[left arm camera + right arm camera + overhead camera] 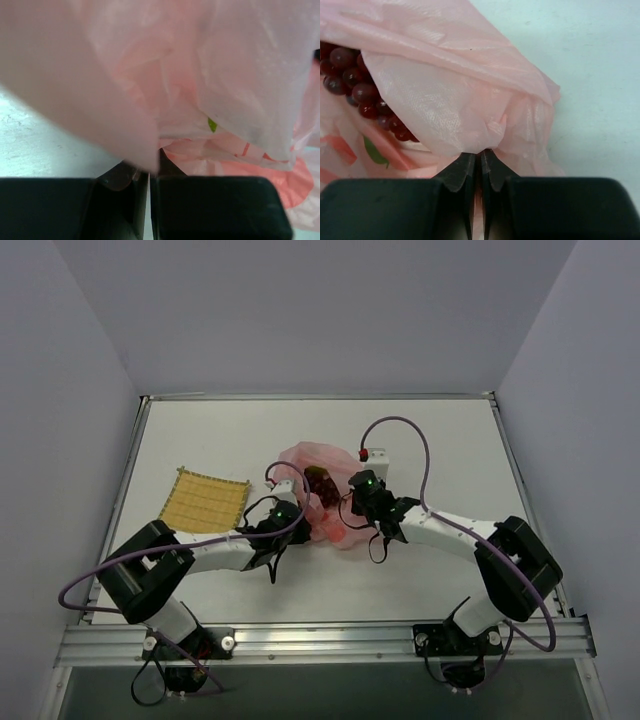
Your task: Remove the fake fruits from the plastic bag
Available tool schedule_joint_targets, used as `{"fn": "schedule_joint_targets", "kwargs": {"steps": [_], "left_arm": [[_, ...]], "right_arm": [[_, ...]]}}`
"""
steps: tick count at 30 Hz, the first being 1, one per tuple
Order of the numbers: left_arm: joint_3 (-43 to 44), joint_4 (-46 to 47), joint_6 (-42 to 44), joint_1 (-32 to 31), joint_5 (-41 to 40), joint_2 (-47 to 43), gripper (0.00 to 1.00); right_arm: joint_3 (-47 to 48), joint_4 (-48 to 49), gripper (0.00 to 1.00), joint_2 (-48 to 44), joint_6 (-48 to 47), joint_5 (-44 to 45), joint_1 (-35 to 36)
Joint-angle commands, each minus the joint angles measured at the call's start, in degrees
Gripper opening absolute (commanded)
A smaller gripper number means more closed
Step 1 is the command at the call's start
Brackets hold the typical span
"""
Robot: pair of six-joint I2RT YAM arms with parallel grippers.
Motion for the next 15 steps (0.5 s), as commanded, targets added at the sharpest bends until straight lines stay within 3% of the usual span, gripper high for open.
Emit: {"fn": "schedule_joint_targets", "kwargs": {"steps": [1,6,11,15], "left_arm": [[-0.2,2.5,-1.6,-0.3,-1.1,-1.8,0.02],[-1.5,3.0,-2.7,-0.3,-1.6,-2.1,0.02],[-2.2,1.1,-3.1,-0.3,-2.7,-2.9,0.02],[-3.6,-0.4,-3.2,-0.3,-3.8,-4.4,0.02]], "right_arm": [[-0.6,-0.4,0.01,-3.3,0.7,4.8,-2.3],[-2.4,1.6,0.01,-4.7,0.4,2.7,-7.9],[-2.1,4.9,0.00,3.2,1.6,3.3,-12.8],[-2.9,9.6,0.01,6.2,2.9,-1.4,-13.8]]}}
